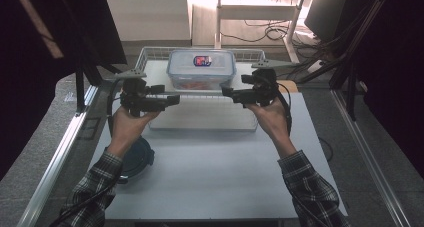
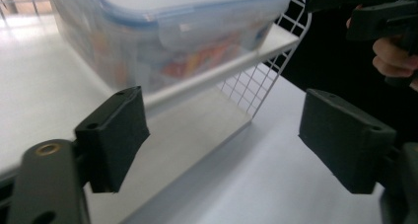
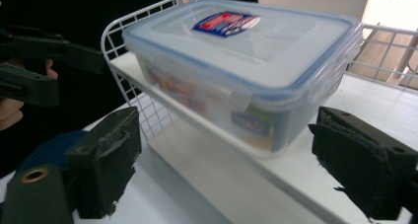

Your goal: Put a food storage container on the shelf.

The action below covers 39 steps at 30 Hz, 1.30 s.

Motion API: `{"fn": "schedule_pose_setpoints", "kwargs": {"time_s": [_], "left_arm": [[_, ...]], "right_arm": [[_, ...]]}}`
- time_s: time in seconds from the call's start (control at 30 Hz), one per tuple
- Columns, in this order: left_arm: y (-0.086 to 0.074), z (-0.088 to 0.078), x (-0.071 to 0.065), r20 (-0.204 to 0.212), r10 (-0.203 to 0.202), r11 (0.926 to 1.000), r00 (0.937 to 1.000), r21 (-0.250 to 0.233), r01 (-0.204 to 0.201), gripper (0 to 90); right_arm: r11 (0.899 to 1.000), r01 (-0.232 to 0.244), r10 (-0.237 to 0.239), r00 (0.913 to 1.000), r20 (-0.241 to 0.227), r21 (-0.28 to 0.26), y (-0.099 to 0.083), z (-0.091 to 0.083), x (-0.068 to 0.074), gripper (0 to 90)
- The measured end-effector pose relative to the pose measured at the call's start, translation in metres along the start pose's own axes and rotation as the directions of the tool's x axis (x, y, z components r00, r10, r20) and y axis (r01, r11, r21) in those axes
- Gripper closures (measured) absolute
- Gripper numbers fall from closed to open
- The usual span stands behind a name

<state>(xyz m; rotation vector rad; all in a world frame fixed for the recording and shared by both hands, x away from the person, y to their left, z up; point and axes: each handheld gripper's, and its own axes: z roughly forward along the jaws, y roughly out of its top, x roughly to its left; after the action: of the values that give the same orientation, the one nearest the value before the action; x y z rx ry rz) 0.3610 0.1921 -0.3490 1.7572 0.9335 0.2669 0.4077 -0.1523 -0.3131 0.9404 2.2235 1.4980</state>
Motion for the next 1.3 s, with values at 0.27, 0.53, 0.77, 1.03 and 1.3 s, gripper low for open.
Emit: {"fn": "schedule_pose_setpoints", "kwargs": {"time_s": [0.27, 0.53, 0.77, 1.03, 1.3], "left_arm": [[-0.034, -0.009, -0.017, 0.010, 0.036, 0.9992, 0.9993, 0.019, -0.036, 9.3], [-0.071, -0.012, -0.031, 0.004, 0.069, 0.9965, 0.9976, 0.047, -0.069, 7.1], [-0.101, -0.014, -0.040, -0.019, 0.095, 0.9936, 0.9953, 0.063, -0.094, 5.9], [-0.130, -0.012, -0.051, -0.015, 0.123, 0.9891, 0.9924, 0.085, -0.121, 5.5], [-0.155, -0.009, -0.060, -0.013, 0.137, 0.9853, 0.9905, 0.105, -0.135, 5.4]], "right_arm": [[0.998, 0.063, -0.063, 0.9976, -0.030, 0.006, -0.023, -0.009, 0.018, 5.6], [0.992, 0.123, -0.121, 0.9912, -0.053, 0.040, -0.052, -0.012, 0.035, 2.2], [0.990, 0.135, -0.132, 0.9891, -0.065, 0.044, -0.075, -0.021, 0.044, 1.0], [0.990, 0.133, -0.129, 0.9891, -0.070, 0.048, -0.099, -0.030, 0.049, 0.5], [0.992, 0.117, -0.113, 0.9906, -0.077, 0.051, -0.124, -0.039, 0.052, 0.6]]}}
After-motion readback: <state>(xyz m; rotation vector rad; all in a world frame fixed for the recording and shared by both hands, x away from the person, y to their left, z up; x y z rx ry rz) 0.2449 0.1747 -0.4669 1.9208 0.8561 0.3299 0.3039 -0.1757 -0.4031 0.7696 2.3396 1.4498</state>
